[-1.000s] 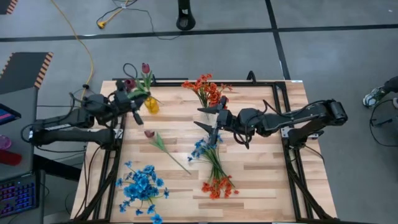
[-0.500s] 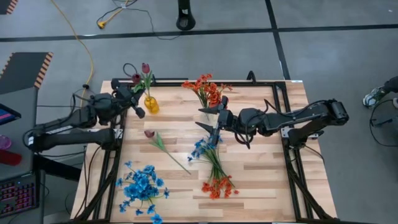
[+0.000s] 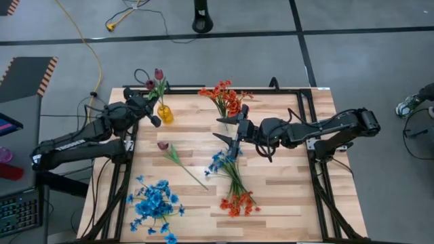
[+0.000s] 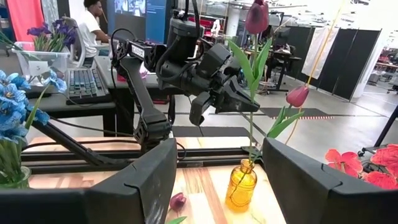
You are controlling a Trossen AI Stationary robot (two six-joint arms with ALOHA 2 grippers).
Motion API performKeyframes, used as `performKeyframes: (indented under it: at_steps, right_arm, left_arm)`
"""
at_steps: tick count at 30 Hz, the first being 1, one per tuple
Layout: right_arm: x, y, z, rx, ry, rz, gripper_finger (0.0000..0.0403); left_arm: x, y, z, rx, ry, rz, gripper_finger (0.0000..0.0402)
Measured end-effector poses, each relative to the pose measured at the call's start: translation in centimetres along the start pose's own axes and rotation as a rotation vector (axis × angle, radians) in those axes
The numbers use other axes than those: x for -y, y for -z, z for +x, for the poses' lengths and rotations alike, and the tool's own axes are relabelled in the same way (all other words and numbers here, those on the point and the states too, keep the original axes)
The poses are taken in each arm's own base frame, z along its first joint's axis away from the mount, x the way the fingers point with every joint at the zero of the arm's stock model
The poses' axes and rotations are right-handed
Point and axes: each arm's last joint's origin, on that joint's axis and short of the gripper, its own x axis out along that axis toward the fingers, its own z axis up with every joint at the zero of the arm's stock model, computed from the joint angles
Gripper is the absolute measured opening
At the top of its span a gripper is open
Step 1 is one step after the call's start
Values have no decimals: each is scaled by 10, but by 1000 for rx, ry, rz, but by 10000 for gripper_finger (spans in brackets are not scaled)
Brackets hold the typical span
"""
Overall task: Sort flowers into vase by color
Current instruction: Put the right red flower into the yellow vase
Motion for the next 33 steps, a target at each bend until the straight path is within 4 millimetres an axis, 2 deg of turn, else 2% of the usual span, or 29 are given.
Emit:
performKeyframes:
  at_steps: [13, 33]
  right_arm:
    - [0, 1, 0, -10, -1, -5, 265]
    - [0, 1, 0, -10, -1, -4, 265]
  left_arm:
    - [-1, 3, 1, -33, -38, -7, 0]
    - [0, 38, 12, -94, -102, -129, 0]
